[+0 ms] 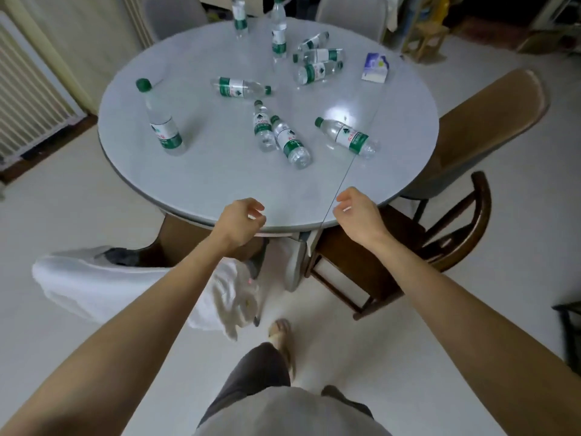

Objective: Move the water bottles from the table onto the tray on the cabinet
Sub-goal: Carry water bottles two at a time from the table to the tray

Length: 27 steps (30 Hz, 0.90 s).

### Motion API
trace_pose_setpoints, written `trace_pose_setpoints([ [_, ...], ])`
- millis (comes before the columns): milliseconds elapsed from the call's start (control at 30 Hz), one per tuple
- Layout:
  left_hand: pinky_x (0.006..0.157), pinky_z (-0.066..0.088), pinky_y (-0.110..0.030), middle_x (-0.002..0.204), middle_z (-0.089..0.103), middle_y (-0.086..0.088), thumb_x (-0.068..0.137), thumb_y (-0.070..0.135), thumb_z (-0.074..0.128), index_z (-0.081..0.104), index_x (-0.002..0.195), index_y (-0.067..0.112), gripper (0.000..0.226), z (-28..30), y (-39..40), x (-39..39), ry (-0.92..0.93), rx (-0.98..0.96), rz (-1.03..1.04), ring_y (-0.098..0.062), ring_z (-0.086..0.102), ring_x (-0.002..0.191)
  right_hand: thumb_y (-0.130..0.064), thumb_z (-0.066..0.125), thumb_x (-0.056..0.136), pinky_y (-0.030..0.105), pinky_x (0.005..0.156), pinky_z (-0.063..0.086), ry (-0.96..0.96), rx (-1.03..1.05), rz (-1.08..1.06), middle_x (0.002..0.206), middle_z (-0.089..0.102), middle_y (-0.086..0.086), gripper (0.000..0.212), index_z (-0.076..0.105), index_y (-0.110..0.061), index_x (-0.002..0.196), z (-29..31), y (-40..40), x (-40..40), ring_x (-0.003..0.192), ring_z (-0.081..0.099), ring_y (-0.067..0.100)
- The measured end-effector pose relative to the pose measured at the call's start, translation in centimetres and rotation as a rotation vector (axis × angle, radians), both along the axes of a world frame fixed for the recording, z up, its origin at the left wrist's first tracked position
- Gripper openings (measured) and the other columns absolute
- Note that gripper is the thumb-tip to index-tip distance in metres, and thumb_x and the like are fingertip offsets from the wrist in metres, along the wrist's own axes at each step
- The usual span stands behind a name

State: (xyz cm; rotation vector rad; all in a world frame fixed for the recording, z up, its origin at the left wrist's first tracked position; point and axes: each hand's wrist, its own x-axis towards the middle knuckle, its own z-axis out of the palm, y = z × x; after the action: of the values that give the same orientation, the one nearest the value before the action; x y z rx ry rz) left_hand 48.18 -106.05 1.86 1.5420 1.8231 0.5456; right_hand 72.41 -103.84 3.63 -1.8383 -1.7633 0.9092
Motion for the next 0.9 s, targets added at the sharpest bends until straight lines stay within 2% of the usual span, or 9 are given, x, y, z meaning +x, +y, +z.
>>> trace_pose_setpoints([
  [167, 0.084, 0.045, -0.026, 0.109, 0.07, -0.008, 0.09, 0.019, 0.061, 0.066, 0.114, 0.01, 0.026, -2.3, 10.3, -1.4, -0.005, -0.031, 0.071, -0.024, 0.063, 0.102, -0.019, 0.057, 0.091, 0.033, 0.087, 0.047, -0.044, -0.058, 0.017, 0.115, 0.062, 0.011, 0.029, 0.053, -0.008, 0.118, -2.9, 10.5, -2.3, 0.103, 0.058, 0.026],
  [300, 0.08, 0.042, -0.022, 0.112, 0.069, -0.006, 0.089, 0.02, 0.06, 0.066, 0.115, 0.011, 0.027, -3.3, 17.6, -2.3, 0.0, -0.093, 0.107, -0.024, 0.062, 0.103, -0.023, 0.062, 0.089, 0.036, 0.089, 0.047, -0.081, -0.105, 0.051, 0.122, 0.058, 0.015, 0.039, 0.048, -0.006, 0.122, -4.2, 18.4, -4.2, 0.108, 0.057, 0.029],
  [433, 0.082, 0.04, -0.022, 0.112, 0.069, -0.008, 0.089, 0.02, 0.061, 0.065, 0.116, 0.009, 0.029, -4.3, 22.6, -3.1, -0.017, -0.134, 0.198, -0.024, 0.062, 0.105, -0.027, 0.068, 0.084, 0.038, 0.087, 0.046, -0.119, -0.134, 0.069, 0.125, 0.051, 0.016, 0.052, 0.043, -0.006, 0.124, -6.0, 25.4, -6.3, 0.112, 0.052, 0.032],
  [533, 0.081, 0.042, -0.023, 0.116, 0.067, -0.007, 0.091, 0.023, 0.061, 0.062, 0.121, 0.009, 0.033, -5.8, 25.1, -3.3, -0.028, -0.206, 0.246, -0.023, 0.062, 0.104, -0.033, 0.072, 0.078, 0.042, 0.087, 0.048, -0.152, -0.179, 0.111, 0.125, 0.048, 0.016, 0.063, 0.04, -0.007, 0.125, -8.1, 29.8, -8.0, 0.114, 0.051, 0.034],
  [633, 0.081, 0.047, -0.027, 0.121, 0.064, -0.009, 0.09, 0.024, 0.062, 0.057, 0.125, 0.01, 0.038, -7.0, 27.7, -3.8, -0.052, -0.235, 0.35, -0.025, 0.063, 0.104, -0.038, 0.075, 0.075, 0.039, 0.079, 0.046, -0.17, -0.202, 0.16, 0.123, 0.049, 0.015, 0.068, 0.038, -0.009, 0.123, -9.8, 34.0, -10.0, 0.112, 0.052, 0.035],
  [733, 0.088, 0.048, -0.032, 0.126, 0.06, -0.01, 0.09, 0.025, 0.063, 0.052, 0.131, 0.011, 0.045, -7.7, 30.0, -3.5, -0.052, -0.252, 0.438, -0.025, 0.06, 0.109, -0.043, 0.078, 0.07, 0.039, 0.081, 0.045, -0.171, -0.232, 0.209, 0.126, 0.047, 0.014, 0.083, 0.033, -0.013, 0.133, -11.4, 36.4, -11.6, 0.114, 0.051, 0.034],
  [900, 0.097, 0.047, -0.04, 0.139, 0.048, -0.012, 0.091, 0.035, 0.061, 0.037, 0.142, 0.013, 0.061, -8.1, 35.9, -2.3, -0.018, -0.223, 0.565, -0.027, 0.053, 0.122, -0.03, 0.075, 0.07, 0.039, 0.08, 0.049, -0.136, -0.289, 0.269, 0.126, 0.047, 0.013, 0.092, 0.02, -0.015, 0.143, -13.4, 38.3, -11.0, 0.109, 0.054, 0.034],
])
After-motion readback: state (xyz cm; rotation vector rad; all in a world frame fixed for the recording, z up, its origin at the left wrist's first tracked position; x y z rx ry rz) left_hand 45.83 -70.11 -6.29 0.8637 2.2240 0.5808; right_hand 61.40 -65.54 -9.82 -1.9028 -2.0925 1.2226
